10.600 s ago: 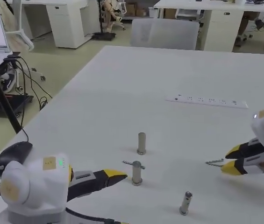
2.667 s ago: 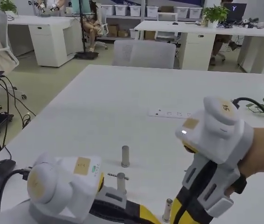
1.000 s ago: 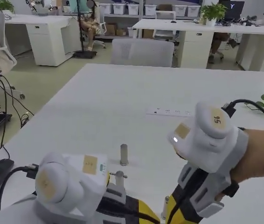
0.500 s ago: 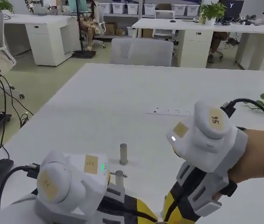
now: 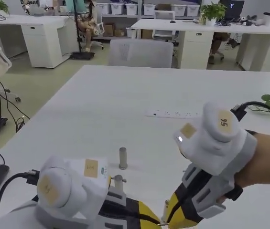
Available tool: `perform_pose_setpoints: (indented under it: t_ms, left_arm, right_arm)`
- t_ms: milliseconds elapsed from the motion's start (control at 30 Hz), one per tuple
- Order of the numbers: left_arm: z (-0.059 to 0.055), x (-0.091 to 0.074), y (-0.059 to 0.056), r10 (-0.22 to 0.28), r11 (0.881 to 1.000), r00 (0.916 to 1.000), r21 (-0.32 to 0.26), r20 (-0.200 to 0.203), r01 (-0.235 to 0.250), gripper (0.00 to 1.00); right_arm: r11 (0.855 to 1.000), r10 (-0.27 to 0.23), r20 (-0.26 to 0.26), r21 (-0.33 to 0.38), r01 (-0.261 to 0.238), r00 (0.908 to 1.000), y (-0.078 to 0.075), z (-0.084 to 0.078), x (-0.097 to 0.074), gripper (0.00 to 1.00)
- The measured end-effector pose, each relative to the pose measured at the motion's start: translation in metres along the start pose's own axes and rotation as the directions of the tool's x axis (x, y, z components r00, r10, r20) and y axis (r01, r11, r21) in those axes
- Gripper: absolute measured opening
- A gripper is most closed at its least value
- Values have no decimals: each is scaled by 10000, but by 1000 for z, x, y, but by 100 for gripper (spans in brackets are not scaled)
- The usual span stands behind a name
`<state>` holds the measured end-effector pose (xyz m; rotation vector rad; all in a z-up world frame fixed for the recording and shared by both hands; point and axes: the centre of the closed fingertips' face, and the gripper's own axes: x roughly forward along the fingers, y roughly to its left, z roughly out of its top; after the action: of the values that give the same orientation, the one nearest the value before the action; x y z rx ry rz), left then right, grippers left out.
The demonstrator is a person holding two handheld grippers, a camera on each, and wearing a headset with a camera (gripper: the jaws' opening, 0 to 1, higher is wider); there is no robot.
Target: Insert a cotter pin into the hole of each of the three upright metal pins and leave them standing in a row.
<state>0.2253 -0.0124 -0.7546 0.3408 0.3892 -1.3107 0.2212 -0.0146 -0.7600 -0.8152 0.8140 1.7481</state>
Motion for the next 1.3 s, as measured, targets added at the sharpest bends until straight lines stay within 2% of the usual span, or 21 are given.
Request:
perform_pose_setpoints:
  t_ms: [100, 167, 367, 467, 600, 667, 800, 900, 967, 1033, 1067, 1100, 1133, 1200, 1267, 1300]
  left_arm:
    - [0, 2, 2, -19, 9999, 9999, -115, 129, 20, 1]
    - [0, 2, 2, -25, 9998, 9998, -195, 219, 29, 7]
    - [-13, 3, 13, 154, 9978, 9997, -648, 178, -142, 11]
    - [-19, 5, 21, 480, 9946, 9988, -927, 125, -466, 12]
    - [-26, 9, 38, 1347, 9827, 9909, -1286, 30, -1331, 12]
    - [-28, 13, 41, 1519, 9796, 9884, -1325, -36, -1510, 12]
    - [-27, 21, 49, 2056, 9694, 9785, -1338, -166, -2060, 12]
    - [-27, 26, 54, 2501, 9584, 9677, -1332, -332, -2523, 12]
    - [-28, 29, 58, 2807, 9481, 9586, -1416, -473, -2846, 12]
    - [-28, 32, 61, 3051, 9349, 9510, -1745, -495, -3090, 13]
    - [-29, 33, 65, 3250, 9244, 9443, -1934, -522, -3288, 13]
    - [-28, 34, 65, 3242, 9237, 9448, -1998, -473, -3269, 14]
    - [-28, 36, 65, 3315, 9171, 9421, -2172, -510, -3344, 15]
    - [-30, 39, 67, 3535, 9047, 9331, -2293, -664, -3590, 15]
    - [-35, 43, 69, 3769, 8916, 9205, -2289, -1031, -3908, 15]
    - [-35, 45, 69, 3843, 8874, 9174, -2327, -1036, -3980, 15]
  right_arm:
    - [9998, -144, 79, 110, 143, 9999, -2, -1, -1, 4]
    - [9993, -265, 145, 255, 261, 9995, -4, -3, -3, 4]
    - [9967, -487, 186, 665, 473, 9986, -6, -15, -9, 4]
    - [9938, -623, 106, 930, 611, 9980, -7, -25, -12, 4]
    - [9902, -760, 84, 1184, 745, 9971, -7, -34, -15, 4]
    - [9875, -841, 64, 1342, 825, 9964, -8, -39, -17, 4]
    - [9815, -1013, 49, 1638, 991, 9948, -11, -48, -21, 4]
    - [9767, -1174, 44, 1812, 1146, 9931, -15, -53, -24, 4]
    - [9739, -1275, 57, 1898, 1241, 9918, -16, -55, -26, 4]
    - [9721, -1341, 53, 1948, 1305, 9910, -17, -56, -27, 4]
    - [9707, -1395, 52, 1985, 1357, 9902, -18, -57, -28, 4]
    - [9695, -1425, 66, 2023, 1382, 9898, -18, -57, -28, 4]
    - [9683, -1458, 85, 2063, 1409, 9893, -19, -58, -29, 4]
    - [9665, -1526, 83, 2101, 1474, 9883, -20, -59, -30, 4]
    - [9641, -1589, 110, 2172, 1527, 9872, -21, -60, -31, 4]
    - [9628, -1636, 111, 2198, 1573, 9865, -21, -60, -31, 4]
